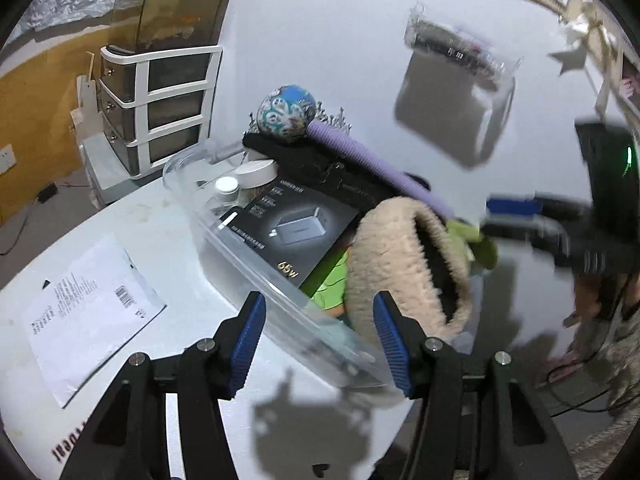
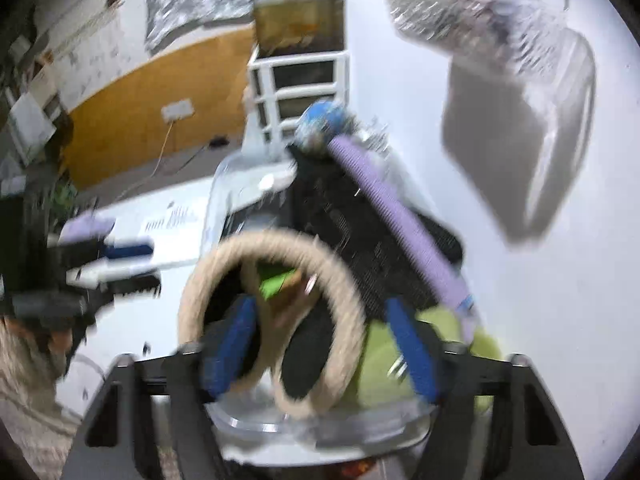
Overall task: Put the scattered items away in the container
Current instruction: 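Lower the earmuff onto the gloves in the box and open both tools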
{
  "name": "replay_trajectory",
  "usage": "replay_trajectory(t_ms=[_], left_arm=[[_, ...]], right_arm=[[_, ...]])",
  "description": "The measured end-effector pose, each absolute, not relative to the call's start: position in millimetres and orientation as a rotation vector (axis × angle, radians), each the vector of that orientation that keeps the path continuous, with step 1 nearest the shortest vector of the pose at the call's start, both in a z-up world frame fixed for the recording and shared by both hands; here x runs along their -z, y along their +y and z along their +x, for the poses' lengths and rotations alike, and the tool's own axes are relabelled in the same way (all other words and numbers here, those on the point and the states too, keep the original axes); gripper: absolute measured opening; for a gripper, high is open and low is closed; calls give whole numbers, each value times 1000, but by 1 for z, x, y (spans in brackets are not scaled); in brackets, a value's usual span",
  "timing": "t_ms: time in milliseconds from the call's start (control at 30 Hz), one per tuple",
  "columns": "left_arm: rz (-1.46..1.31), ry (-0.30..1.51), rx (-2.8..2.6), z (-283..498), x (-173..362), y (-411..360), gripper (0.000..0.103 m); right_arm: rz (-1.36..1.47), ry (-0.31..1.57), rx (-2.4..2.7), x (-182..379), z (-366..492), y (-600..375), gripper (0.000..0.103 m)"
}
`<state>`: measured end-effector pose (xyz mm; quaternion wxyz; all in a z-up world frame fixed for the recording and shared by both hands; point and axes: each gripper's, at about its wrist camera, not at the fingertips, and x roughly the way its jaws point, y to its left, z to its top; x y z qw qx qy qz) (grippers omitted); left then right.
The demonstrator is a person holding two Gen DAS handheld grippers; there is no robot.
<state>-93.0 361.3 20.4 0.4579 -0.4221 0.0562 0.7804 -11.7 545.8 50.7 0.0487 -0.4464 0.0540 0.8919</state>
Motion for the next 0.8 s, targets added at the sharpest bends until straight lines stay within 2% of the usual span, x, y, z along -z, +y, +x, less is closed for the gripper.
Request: replay_trajectory(t_ms=[67,133,233,367,533,633,700,800], left_arm=[[-1026,173,-1917,-90,-19,370,55],[-1005,211,-1914,-86,-19,379,56],[-976,257,-1908,-80,-19,391,56],[-963,295,-1913,-78,-20,396,55],[-990,397,-1883,-66,-6,401,56],[-1005,451,-1874,-56,8,401,55],[-1028,424,-1872,-59,11,396,55],[-1062,372,-1871,-64,14,388,55]], right_arm=[[-1339,261,-2711,-51,-19,562,39],[-1323,363,-2716,-47,-33,574,36],[-1335,419,-2763,-43,-66,577,36],[-1416,319,-2739,-29,-93,573,36],[-1600,344,-2731,-5,-95,567,36],[-1648,254,-2739,5,-96,551,36],[-1629,137,-2748,8,-96,537,36],[-1619,131,-2744,12,-95,533,36]])
